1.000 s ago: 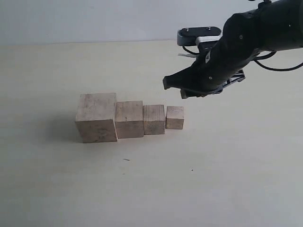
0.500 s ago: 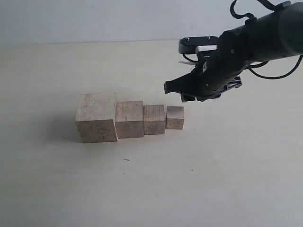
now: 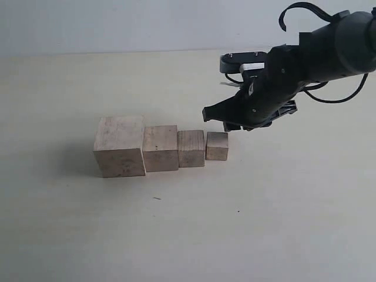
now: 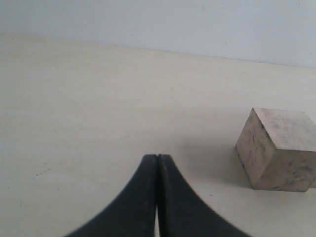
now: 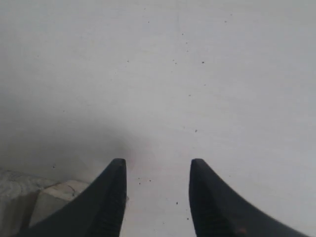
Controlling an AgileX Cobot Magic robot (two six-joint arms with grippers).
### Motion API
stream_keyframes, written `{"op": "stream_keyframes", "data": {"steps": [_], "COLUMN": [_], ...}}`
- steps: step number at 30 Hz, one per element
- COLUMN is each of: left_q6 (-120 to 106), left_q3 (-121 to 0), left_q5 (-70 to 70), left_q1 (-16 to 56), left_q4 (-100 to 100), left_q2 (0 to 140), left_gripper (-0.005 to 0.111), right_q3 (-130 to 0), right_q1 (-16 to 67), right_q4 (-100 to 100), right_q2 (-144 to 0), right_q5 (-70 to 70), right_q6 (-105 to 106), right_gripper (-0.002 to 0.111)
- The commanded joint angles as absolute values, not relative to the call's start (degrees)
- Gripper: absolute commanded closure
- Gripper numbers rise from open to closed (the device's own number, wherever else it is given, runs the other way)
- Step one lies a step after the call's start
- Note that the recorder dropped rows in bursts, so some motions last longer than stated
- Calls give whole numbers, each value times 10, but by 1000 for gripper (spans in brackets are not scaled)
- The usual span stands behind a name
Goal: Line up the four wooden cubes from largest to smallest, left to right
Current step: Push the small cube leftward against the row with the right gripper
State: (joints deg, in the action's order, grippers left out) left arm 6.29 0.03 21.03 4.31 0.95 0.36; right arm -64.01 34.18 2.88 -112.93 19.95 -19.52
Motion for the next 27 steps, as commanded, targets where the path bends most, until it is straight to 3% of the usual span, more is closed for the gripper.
{"op": "stream_keyframes", "data": {"steps": [1,10,27], "left_q6": [63,63,63], "left_q3": [0,0,0], "left_q5": [206,206,206], "left_q1": [47,47,47], "left_q4": [8,8,8], "left_q2": [0,0,0], "left_gripper": [107,107,107], "right_q3": [-644,-644,-644], "right_q1": [340,340,340], "right_q4": [32,-97,-13], "right_q2": [-1129,-1129,-1088], "right_q5": [199,203,249], "right_q6": [-195,-75,-123], "right_gripper": [67,67,72]}}
